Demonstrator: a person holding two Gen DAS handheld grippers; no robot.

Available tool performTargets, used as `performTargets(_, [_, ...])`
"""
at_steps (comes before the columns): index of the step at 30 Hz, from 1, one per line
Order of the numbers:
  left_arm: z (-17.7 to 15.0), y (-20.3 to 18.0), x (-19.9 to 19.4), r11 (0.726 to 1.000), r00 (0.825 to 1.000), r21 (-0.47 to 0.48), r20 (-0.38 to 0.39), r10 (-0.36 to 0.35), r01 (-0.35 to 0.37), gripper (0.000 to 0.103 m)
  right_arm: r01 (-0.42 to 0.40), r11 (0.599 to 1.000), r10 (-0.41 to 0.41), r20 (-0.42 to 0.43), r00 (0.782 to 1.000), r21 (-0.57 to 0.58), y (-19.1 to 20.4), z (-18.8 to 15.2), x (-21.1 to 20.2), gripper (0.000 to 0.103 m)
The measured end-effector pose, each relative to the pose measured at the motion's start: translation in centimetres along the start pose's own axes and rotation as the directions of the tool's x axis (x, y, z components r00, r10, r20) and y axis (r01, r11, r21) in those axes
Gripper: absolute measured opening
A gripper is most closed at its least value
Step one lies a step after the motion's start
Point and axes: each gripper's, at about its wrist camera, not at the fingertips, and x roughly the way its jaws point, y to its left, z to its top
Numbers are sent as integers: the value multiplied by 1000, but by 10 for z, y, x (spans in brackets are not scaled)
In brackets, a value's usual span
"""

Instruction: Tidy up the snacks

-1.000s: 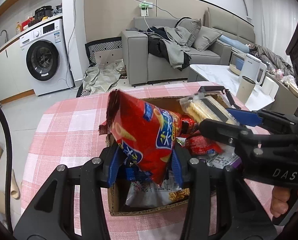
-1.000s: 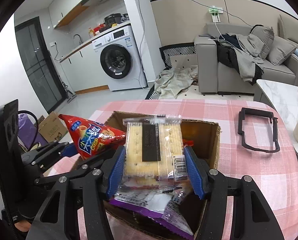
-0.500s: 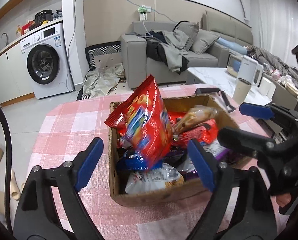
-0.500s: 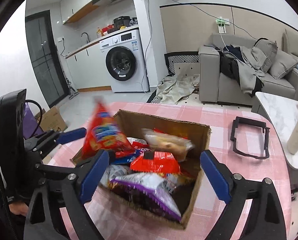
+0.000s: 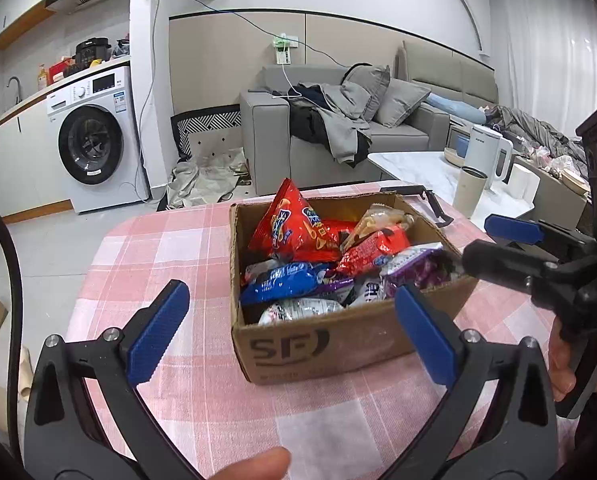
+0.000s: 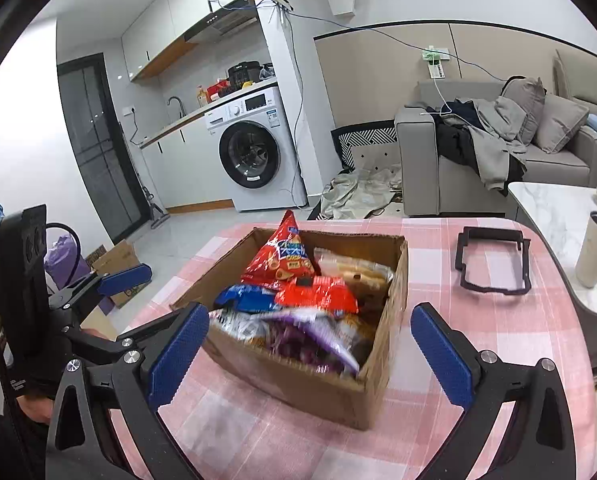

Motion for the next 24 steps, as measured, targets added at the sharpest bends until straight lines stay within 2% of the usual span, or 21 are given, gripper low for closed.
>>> performTargets(9, [-32,9,-28,999,999,-27,44,26,-25,102,-44,999,44,93,995,-5,1,-30,-21,103])
performTargets(18, [-69,22,-40,998,996,-50,67,51,-48,102,-35,998,42,115,993,-61,11,-62,-21,103])
performTargets(24, [-76,25,-39,996,993,-69,103,65,-59,102,-14,995,27,133,991,-102,15,-76,-19,103])
